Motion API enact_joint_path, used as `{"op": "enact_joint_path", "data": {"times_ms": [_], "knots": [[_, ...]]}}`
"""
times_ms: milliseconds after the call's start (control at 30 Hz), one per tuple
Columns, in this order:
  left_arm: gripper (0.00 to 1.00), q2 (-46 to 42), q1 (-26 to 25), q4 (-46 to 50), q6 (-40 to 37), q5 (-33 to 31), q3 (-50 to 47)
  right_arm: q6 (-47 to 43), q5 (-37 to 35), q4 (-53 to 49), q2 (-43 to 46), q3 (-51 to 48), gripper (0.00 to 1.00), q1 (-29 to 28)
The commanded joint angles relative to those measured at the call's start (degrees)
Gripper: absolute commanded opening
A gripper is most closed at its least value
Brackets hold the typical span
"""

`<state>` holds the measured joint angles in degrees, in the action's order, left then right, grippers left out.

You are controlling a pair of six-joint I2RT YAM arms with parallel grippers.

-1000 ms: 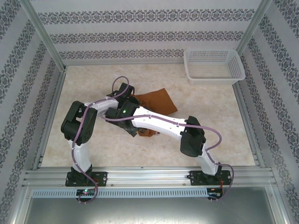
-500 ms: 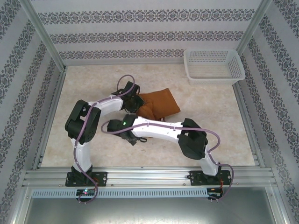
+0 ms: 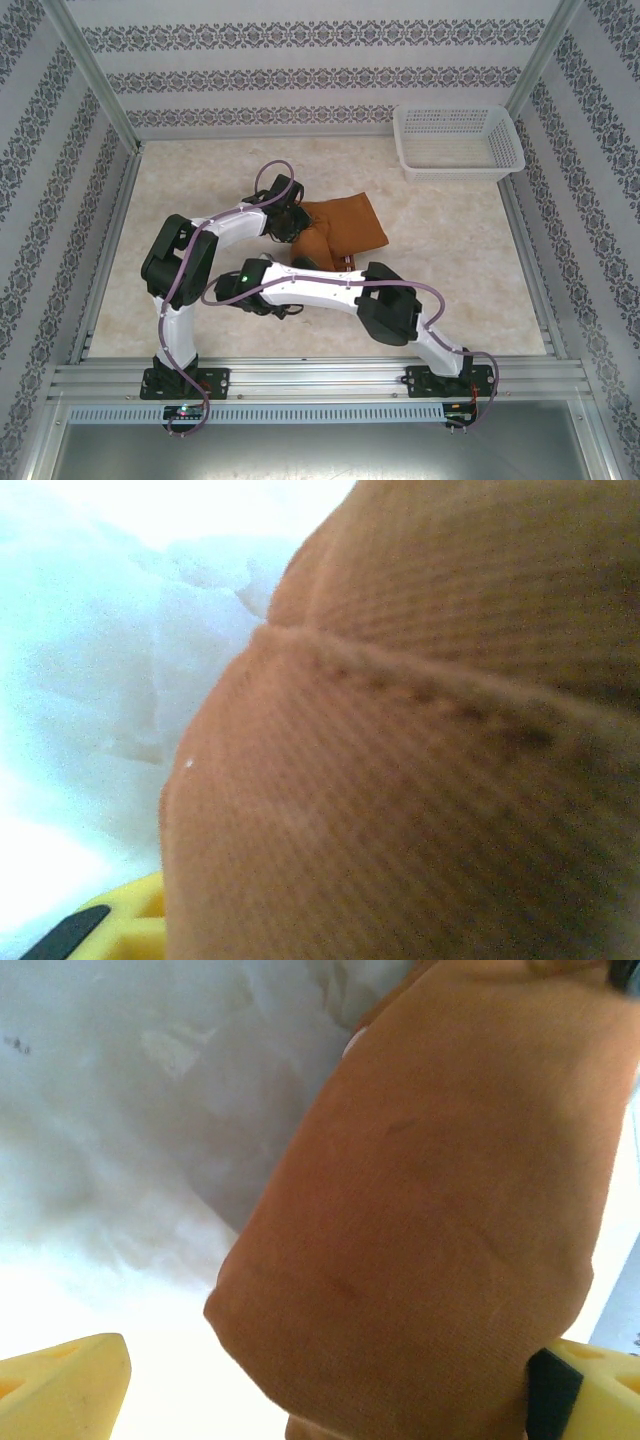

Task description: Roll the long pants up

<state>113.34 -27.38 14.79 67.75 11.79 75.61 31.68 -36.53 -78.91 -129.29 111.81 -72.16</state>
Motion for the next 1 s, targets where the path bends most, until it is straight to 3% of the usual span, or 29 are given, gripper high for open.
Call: {"op": "enact_joint_path", "data": {"times_ms": [0,133,267,700,800,900,967], "knots": [[0.0,-0.88,-0.46,5.37,1.48,-0.3,-2.19,-1.24,-5.9,-2.43,-2.83,6.38,0.98,-0.02],[0.0,-1.05,-0.45,4.42,2.05,0.59,-2.82,-1.0,-10.08,-6.41,-6.78,13.72,0.98,0.13],[0.0,-1.04,-0.47,3.76,2.32,1.45,-2.93,-1.45,-13.69,-7.07,-10.18,14.68,0.98,1.7],[0.0,-3.46,-0.4,3.59,2.04,1.83,-3.52,-5.1,-23.26,5.14,-9.46,-5.37,0.95,9.97],[0.0,-3.85,-0.4,3.66,1.99,2.08,-3.47,-8.25,-21.05,8.54,-9.19,-8.09,0.81,12.81],[0.0,-4.43,-0.23,4.18,1.72,1.84,-3.36,-11.98,-16.29,13.75,-7.11,-12.59,0.32,15.33],[0.0,-5.28,0.16,4.2,1.69,1.81,-3.69,-13.69,-12.19,17.25,-4.83,-15.9,0.12,16.95]]}}
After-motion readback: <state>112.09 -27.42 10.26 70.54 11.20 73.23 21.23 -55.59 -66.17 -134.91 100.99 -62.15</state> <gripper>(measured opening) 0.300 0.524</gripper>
